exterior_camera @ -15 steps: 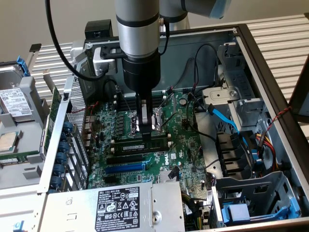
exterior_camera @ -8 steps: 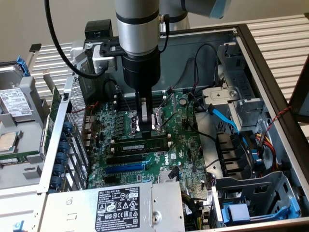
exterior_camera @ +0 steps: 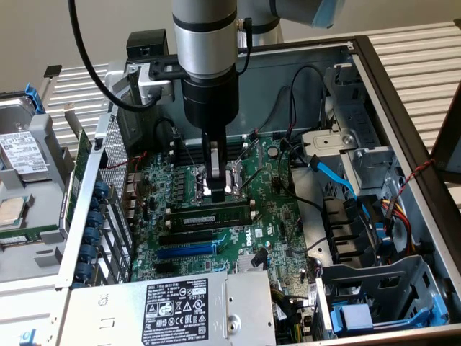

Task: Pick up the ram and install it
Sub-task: 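Press down the ram until it locks into place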

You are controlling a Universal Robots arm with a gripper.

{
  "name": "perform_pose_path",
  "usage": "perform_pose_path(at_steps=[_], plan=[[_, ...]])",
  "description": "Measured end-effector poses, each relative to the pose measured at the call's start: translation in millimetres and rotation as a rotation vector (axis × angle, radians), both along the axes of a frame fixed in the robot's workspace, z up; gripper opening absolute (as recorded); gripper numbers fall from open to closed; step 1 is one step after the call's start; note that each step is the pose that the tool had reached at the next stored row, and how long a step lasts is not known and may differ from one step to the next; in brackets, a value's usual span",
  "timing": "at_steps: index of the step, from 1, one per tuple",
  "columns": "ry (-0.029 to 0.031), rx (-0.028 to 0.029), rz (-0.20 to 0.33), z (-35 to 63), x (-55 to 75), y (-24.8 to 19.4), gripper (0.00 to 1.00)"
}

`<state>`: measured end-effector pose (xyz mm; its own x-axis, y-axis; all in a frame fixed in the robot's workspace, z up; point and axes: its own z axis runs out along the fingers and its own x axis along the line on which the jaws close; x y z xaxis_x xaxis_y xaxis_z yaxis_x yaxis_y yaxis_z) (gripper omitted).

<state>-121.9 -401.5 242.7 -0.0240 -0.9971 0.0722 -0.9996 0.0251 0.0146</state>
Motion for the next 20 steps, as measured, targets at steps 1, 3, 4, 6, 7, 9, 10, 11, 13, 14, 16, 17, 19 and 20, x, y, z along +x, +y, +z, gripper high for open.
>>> perform_pose_path(at_steps=[1,3,4,6,7,9,10,11,13,14,16,17,19,20], plan=[[0.0000,0.0000,0.000,0.0,0.0,0.0,0.11],[0.0000,0.0000,0.000,0.0,0.0,0.0,0.11],[-0.0001,0.0001,0.000,0.0,0.0,0.0,0.11],[0.0000,0.0000,0.000,0.0,0.0,0.0,0.11],[0.0000,0.0000,0.000,0.0,0.0,0.0,0.11],[0.0000,0.0023,0.000,0.0,0.0,-0.1,0.11],[-0.0001,0.0127,0.000,-0.1,-0.3,-0.2,0.11],[-0.0003,0.0189,0.000,-0.1,-0.9,-0.3,0.11],[-0.0044,0.0217,0.000,0.0,-3.3,-1.2,0.11],[-0.0059,0.0216,0.000,0.0,-3.5,-1.8,0.11],[-0.0066,0.0216,0.000,0.0,-3.6,-3.5,0.11],[-0.0066,0.0216,0.000,0.0,-3.6,-5.3,0.11],[-0.0071,0.0217,0.000,-0.1,-3.8,-8.1,0.11],[-0.0072,0.0215,0.000,0.0,-3.9,-8.5,0.11]])
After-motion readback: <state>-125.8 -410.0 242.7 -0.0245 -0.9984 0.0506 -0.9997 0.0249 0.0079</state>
